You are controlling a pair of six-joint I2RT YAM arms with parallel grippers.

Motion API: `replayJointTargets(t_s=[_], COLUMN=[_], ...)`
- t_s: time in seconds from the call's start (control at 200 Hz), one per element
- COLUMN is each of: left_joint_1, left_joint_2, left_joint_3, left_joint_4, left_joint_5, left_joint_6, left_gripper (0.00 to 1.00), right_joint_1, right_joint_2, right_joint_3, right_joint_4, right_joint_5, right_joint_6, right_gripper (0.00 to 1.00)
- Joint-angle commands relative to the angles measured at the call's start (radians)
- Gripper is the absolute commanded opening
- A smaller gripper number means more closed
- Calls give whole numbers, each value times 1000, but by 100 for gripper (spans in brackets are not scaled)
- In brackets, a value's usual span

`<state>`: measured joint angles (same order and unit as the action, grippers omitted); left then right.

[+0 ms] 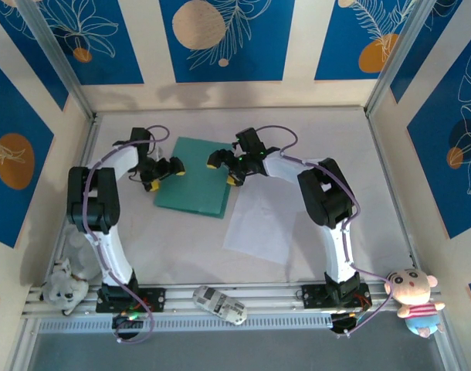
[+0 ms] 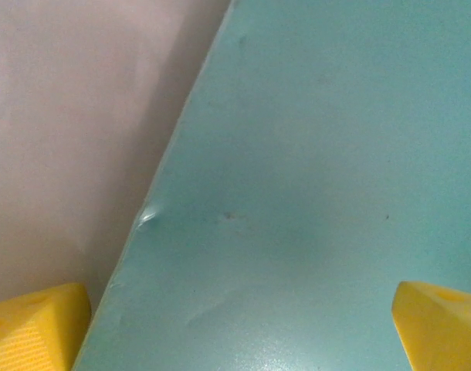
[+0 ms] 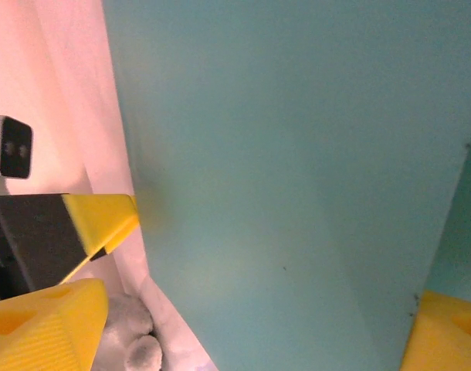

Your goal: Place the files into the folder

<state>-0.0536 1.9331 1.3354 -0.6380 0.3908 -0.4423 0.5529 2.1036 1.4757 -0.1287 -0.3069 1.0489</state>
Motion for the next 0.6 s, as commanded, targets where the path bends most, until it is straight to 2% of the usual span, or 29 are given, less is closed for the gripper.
replayJointTargets(t_s=[0.0, 0.28, 0.595], left_joint_1=[-4, -8, -28], left_joint_2=[-63, -139, -158], left_joint_3=[-52, -161, -223], left_joint_4=[43, 106, 198], left_joint_5=[148, 204, 243], left_joint_6=[-65, -92, -140], left_gripper=[100, 100, 100], right_joint_1=[13, 13, 13], right_joint_2=[-64, -111, -147], right_joint_3=[49, 79, 50], right_joint_4=[-10, -42, -59], right_joint_5=[-91, -112, -104], right_joint_6=[-5, -16, -19], right_gripper=[88, 88, 88])
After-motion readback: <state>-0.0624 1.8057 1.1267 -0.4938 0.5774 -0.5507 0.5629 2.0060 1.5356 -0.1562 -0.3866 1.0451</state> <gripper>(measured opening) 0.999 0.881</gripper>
